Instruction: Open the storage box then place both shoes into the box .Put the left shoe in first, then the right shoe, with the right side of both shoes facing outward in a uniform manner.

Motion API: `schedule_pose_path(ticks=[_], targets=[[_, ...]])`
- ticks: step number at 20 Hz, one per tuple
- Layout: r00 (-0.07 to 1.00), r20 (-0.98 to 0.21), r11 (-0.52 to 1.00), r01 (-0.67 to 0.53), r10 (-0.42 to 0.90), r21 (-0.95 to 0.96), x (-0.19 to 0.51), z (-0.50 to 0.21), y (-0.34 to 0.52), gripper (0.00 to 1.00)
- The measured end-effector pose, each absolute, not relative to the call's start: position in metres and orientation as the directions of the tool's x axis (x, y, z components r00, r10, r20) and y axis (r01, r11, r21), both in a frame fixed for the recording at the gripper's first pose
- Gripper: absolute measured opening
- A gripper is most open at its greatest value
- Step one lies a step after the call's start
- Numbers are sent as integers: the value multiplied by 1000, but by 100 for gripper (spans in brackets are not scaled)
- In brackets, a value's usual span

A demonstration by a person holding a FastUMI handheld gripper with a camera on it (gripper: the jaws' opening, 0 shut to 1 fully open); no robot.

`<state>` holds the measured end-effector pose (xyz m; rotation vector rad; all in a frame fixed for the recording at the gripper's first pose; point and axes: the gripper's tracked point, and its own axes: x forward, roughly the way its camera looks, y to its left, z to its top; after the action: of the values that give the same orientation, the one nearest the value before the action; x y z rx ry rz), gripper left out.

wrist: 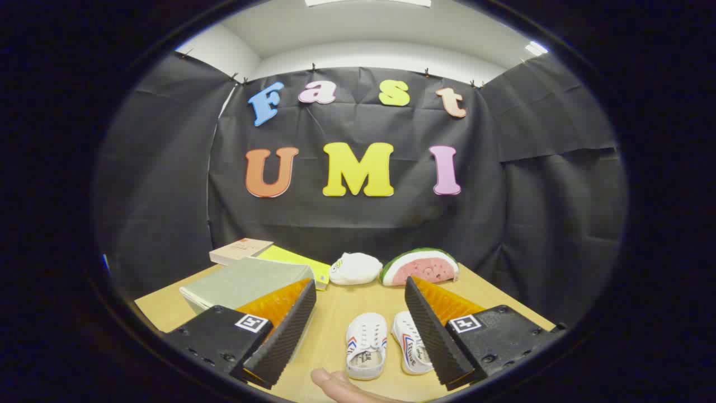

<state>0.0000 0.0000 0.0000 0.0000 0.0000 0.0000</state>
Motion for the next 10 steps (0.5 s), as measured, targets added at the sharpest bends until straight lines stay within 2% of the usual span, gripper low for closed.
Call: schedule_pose_path(ticks=[10], targets=[[1000, 27, 1000, -13, 13, -11, 6, 4, -8, 100]])
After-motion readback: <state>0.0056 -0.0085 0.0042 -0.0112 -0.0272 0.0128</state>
